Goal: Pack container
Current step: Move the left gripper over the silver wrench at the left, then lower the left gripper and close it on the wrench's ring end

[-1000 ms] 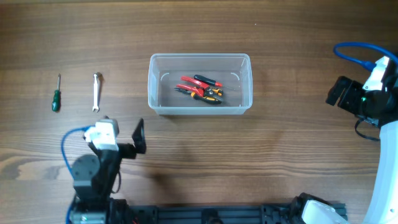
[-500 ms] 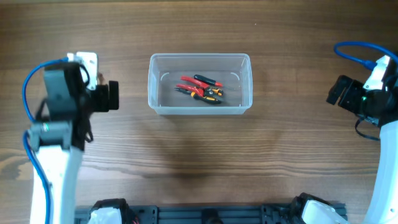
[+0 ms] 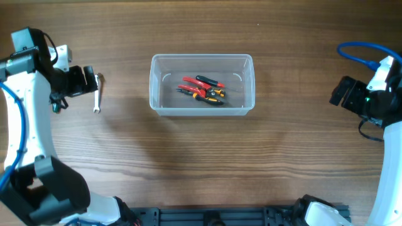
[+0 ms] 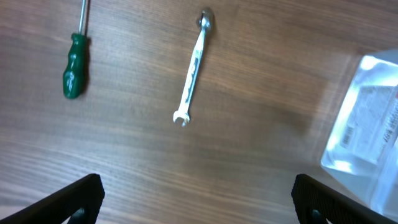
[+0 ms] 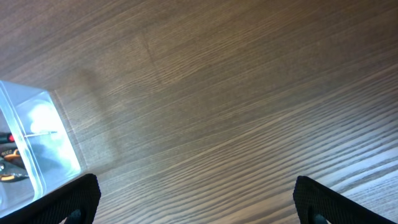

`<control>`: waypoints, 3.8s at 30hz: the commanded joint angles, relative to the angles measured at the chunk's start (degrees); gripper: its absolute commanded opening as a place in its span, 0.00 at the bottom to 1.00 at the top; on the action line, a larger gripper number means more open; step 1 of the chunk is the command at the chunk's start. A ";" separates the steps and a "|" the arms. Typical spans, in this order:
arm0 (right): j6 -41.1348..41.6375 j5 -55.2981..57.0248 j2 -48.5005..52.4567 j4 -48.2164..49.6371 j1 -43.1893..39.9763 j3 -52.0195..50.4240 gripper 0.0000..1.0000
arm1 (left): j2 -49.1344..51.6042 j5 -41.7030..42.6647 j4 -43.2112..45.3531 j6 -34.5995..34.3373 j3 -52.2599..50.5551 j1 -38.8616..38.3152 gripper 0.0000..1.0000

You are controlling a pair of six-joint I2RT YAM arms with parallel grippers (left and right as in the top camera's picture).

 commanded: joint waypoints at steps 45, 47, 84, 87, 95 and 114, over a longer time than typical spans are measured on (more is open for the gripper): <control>-0.24 -0.70 0.28 0.13 -0.17 -0.11 1.00 | 18.45 -6.97 20.57 8.26 0.79 -4.92 1.00; -0.24 -0.70 0.28 0.13 -0.17 -0.11 1.00 | 19.82 -7.63 20.13 7.39 0.79 -4.92 1.00; -0.24 -0.68 0.35 0.13 -0.17 -0.11 1.00 | 25.29 -7.96 22.08 4.39 0.85 -4.92 1.00; -0.22 -0.68 0.37 0.13 -0.17 -0.11 1.00 | 25.33 -7.78 22.71 4.42 0.85 -4.92 1.00; -0.22 -0.70 0.39 0.13 -0.17 -0.11 1.00 | 25.38 -7.78 23.10 4.42 0.85 -4.90 1.00; -0.24 -0.70 0.39 0.13 -0.17 -0.11 1.00 | 27.34 -7.78 21.09 4.39 0.85 -4.52 1.00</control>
